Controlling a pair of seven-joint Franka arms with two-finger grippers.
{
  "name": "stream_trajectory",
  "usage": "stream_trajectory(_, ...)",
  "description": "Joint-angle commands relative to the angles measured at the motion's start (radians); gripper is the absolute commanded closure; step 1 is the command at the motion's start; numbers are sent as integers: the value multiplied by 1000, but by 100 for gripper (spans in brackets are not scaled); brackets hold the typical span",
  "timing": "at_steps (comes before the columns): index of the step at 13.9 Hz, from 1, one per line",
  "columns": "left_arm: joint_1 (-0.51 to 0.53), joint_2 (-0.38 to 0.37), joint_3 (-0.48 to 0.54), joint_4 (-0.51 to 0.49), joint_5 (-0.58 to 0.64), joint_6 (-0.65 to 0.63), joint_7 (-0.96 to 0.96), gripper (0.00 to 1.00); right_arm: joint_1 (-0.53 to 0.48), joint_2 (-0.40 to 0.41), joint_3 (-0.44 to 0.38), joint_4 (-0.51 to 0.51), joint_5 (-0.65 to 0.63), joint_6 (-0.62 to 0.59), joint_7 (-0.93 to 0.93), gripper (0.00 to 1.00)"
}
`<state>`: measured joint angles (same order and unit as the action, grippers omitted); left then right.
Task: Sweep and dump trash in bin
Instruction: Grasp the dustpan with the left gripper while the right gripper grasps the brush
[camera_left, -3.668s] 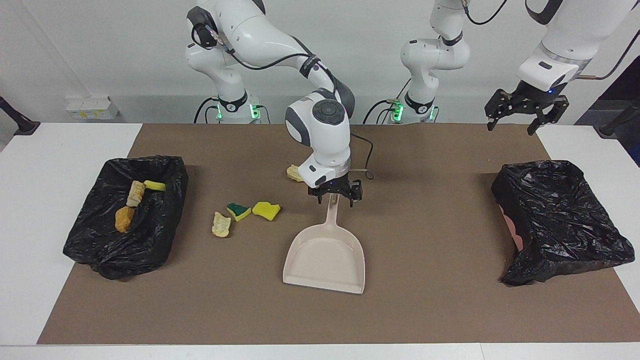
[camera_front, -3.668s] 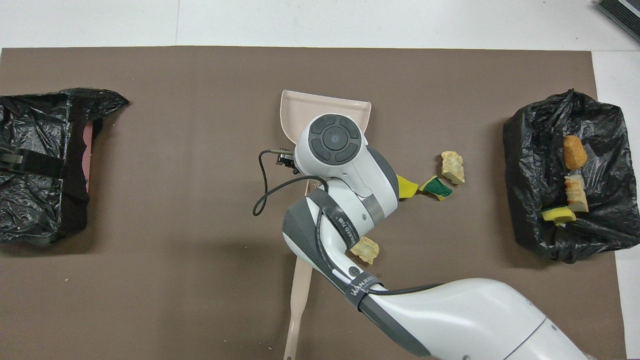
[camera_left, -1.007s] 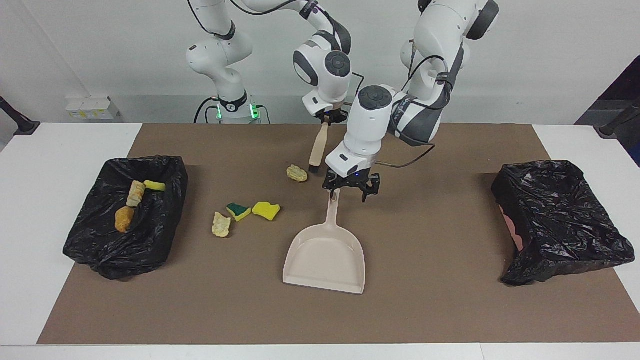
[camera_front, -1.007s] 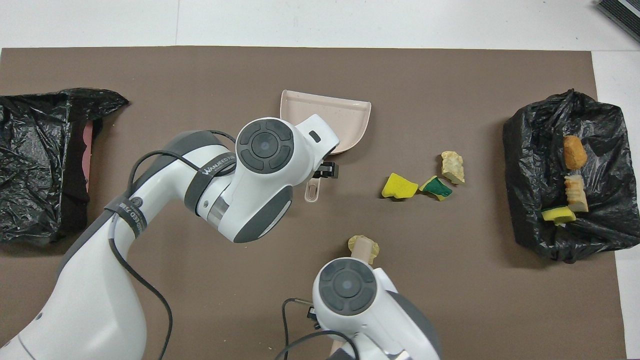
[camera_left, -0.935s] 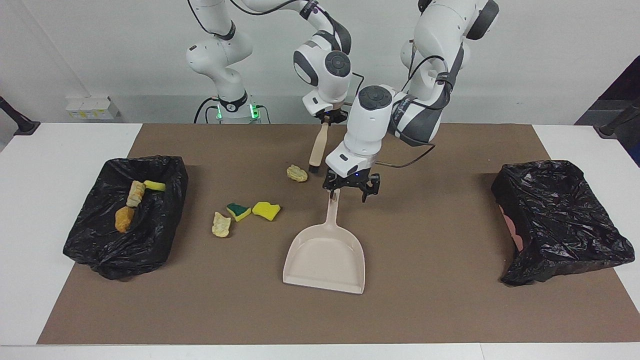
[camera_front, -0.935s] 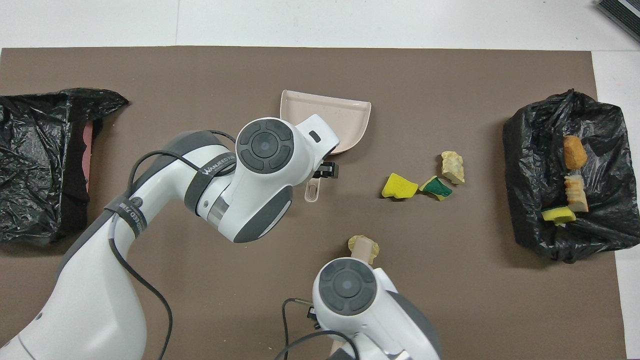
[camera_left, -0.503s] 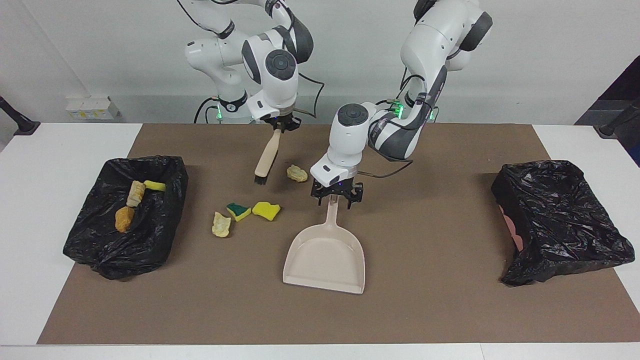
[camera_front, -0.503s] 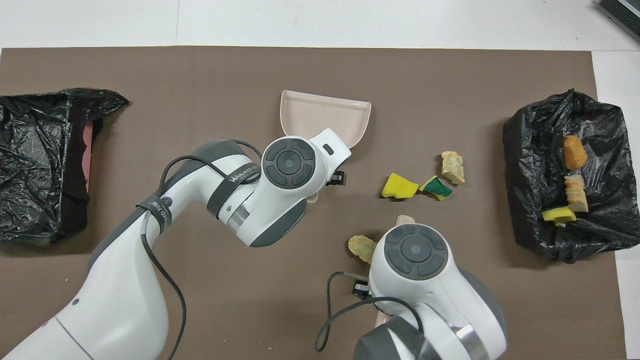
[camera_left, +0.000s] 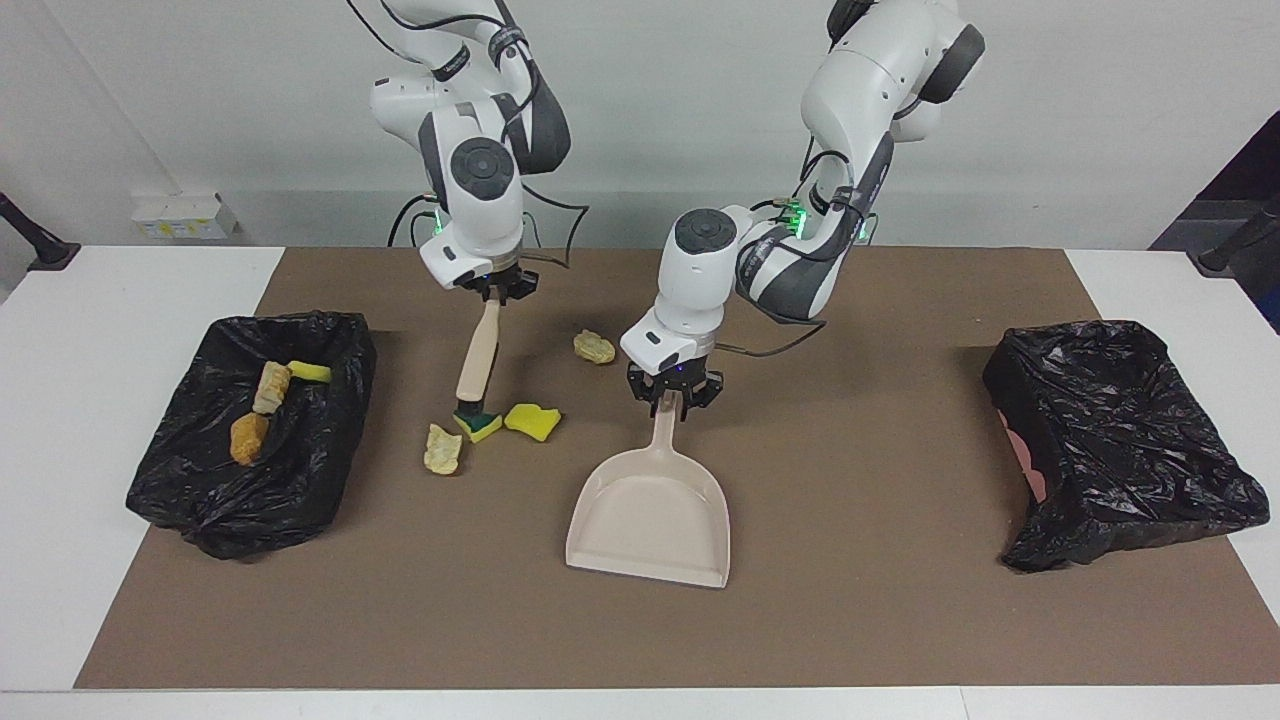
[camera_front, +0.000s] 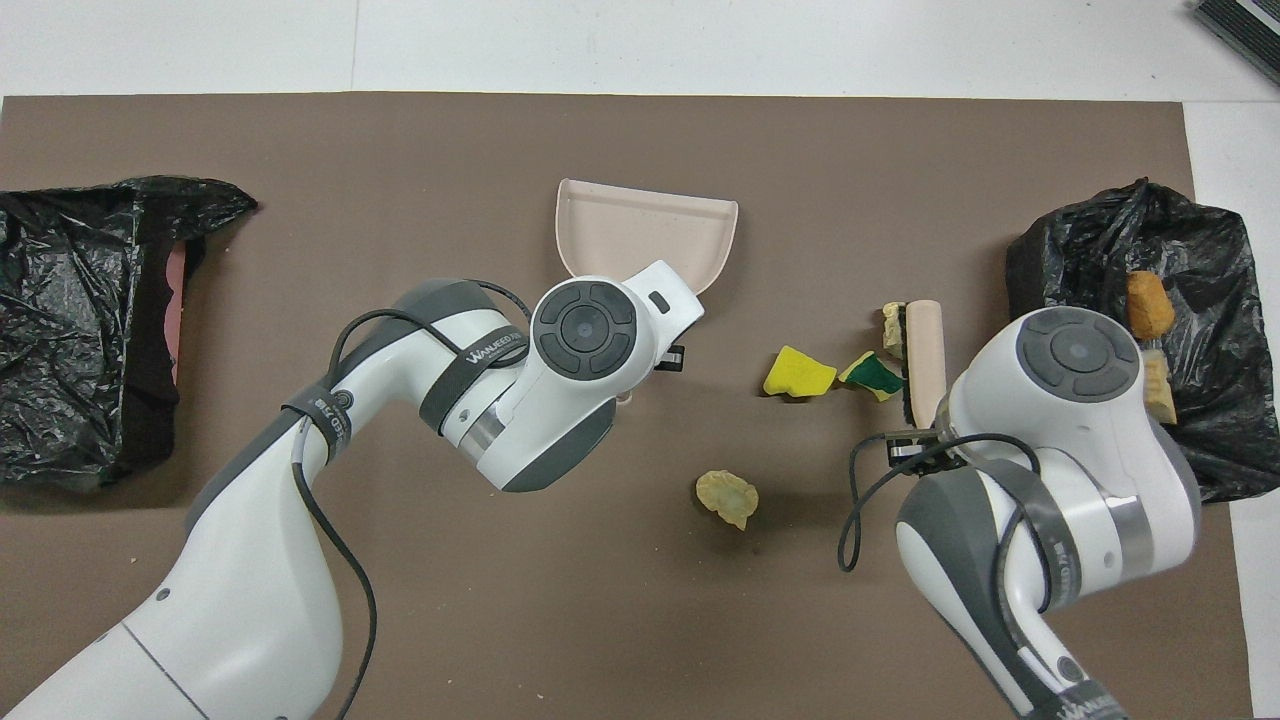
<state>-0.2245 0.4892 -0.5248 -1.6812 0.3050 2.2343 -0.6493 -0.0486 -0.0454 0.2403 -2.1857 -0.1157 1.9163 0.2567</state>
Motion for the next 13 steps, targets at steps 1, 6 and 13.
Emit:
stream_trajectory(1, 4, -65, -1, -3, 17, -94, 136, 100, -66, 8, 16, -8, -53, 64, -92, 100)
stream_trajectory(6, 77, -153, 9, -11, 8, -271, 694, 100, -100, 73, 21, -22, -131, 107, -170, 100)
stream_trajectory(13, 159, -201, 11, -123, 3, -254, 1284, 100, -30, 56, 22, -40, -18, 87, -301, 100)
